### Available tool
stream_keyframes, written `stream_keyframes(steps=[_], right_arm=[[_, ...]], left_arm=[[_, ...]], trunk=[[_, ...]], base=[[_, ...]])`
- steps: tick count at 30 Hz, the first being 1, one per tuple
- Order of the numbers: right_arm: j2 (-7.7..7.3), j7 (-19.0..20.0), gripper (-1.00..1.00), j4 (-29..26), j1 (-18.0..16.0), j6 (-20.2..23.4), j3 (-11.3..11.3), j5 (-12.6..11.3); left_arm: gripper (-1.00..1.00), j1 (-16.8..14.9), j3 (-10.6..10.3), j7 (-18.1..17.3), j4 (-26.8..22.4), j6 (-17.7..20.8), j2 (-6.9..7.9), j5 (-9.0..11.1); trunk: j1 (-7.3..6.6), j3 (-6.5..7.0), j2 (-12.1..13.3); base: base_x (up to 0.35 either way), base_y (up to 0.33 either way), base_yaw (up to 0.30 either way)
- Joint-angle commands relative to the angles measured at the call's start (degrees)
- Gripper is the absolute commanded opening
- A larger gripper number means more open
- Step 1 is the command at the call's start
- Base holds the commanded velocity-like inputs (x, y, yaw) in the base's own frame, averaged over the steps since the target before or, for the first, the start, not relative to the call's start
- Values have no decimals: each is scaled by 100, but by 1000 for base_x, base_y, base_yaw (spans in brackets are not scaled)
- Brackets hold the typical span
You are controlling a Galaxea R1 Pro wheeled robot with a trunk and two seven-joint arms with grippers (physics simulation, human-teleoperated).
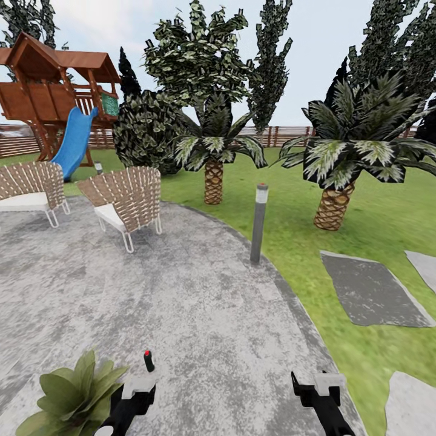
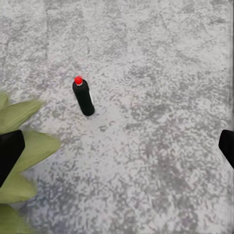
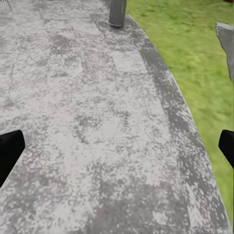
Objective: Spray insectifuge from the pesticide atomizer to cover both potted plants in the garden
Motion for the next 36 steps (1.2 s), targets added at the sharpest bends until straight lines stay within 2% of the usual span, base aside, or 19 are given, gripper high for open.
stream_keyframes(steps=[1, 14, 24, 31, 36], right_arm=[[3, 2, 100, 5, -4, -17, -16, 49], [4, 2, 100, 5, -3, -17, -16, 49], [4, 4, 100, 5, -4, -17, -16, 49], [4, 5, 100, 5, -6, -17, -16, 49], [4, 5, 100, 5, -5, -17, -16, 49]], left_arm=[[100, -3, 10, 8, 4, -19, -3, -13], [100, -3, 10, 8, 4, -19, -2, -13], [100, -3, 10, 8, 12, -19, -2, -13], [100, -3, 10, 8, 20, -19, -5, -13], [100, -3, 10, 8, 22, -23, -5, -13]], trunk=[[1, -5, -2], [1, -5, -2], [1, -5, -2], [1, -5, -2], [1, -5, -2]], base=[[175, -206, 0], [131, -242, 157], [18, -10, 17], [204, -133, 31], [236, -165, 220]])
